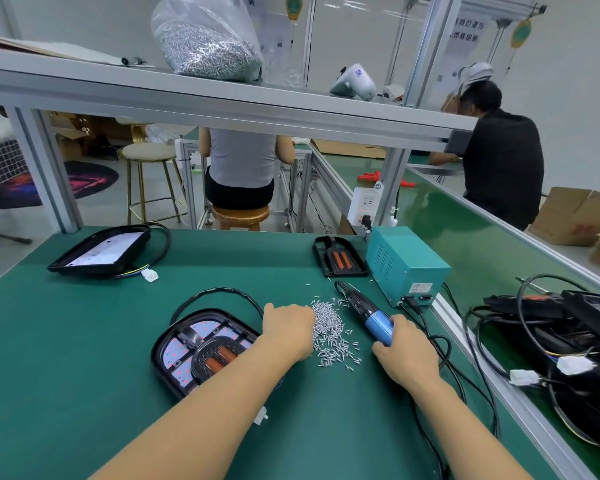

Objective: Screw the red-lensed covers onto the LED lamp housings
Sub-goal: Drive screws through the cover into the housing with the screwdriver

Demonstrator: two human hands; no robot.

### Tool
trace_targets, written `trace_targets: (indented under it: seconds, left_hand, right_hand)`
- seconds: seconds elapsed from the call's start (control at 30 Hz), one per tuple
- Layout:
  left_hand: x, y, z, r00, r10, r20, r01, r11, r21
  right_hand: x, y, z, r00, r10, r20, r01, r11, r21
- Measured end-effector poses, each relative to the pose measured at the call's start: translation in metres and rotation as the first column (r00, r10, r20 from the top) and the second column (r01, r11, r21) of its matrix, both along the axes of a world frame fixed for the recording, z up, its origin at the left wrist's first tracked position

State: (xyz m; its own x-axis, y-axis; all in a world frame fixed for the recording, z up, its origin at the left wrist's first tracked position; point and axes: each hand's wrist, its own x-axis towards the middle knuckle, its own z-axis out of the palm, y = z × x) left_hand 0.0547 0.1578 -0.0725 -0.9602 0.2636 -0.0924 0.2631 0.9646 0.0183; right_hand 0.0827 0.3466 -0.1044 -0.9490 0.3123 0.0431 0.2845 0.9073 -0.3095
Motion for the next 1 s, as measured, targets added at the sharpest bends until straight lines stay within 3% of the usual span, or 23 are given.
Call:
trace_targets:
  seconds: [0.2, 0.5, 1.0]
  left_hand:
    - [0.002, 0.002, 0.002, 0.999, 0.044, 0.021, -0.044, 0.999, -0.011]
    - [0.006, 0.009, 0.001, 0.997, -0.065, 0.042, 0.072, 0.982, -0.172]
    - [0.006, 0.014, -0.001, 0.988, -0.134, 0.080, 0.152, 0.945, -0.289]
  right_hand:
    - [-0.003, 0.000, -0.001, 1.000, 0.002, 0.005, -0.002, 0.999, 0.039]
    - [-0.003, -0.003, -0.002, 1.000, -0.006, -0.014, 0.007, 0.996, 0.090]
    - [-0.004, -0.002, -0.002, 1.000, 0.013, 0.007, -0.014, 0.995, 0.101]
